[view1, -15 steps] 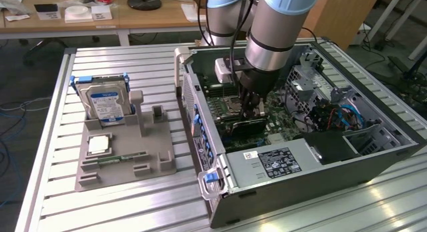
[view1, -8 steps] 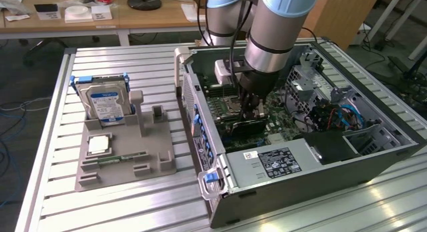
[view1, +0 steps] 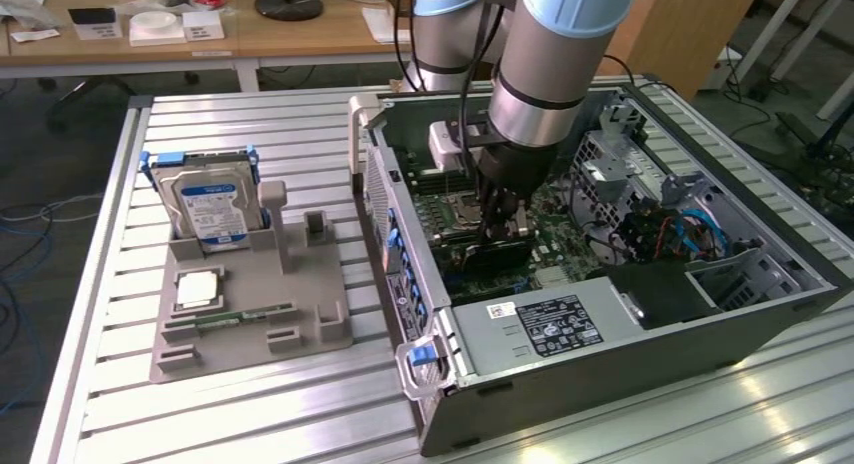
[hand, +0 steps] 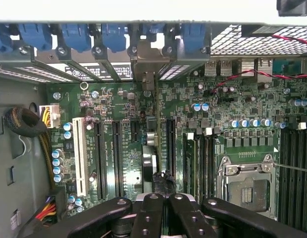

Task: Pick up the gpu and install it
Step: 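Press down on the gpu until it lock into place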

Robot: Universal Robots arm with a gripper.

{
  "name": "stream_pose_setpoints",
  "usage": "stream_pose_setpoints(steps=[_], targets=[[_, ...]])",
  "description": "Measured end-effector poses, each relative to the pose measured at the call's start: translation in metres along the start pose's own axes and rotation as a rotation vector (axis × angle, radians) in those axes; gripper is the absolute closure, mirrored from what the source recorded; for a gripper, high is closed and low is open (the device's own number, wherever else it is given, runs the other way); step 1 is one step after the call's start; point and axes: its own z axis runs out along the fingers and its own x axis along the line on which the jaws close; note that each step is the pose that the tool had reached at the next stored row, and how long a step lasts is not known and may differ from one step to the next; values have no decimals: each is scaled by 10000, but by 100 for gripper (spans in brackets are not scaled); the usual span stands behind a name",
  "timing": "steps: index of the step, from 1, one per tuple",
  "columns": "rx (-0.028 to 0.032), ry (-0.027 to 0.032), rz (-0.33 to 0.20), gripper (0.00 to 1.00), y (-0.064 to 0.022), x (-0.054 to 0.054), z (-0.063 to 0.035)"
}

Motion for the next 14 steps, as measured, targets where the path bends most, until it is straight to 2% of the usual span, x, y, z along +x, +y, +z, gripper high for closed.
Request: stream_pose_setpoints(steps=[14], targets=[[-1, 0, -1, 89, 4, 2, 15]])
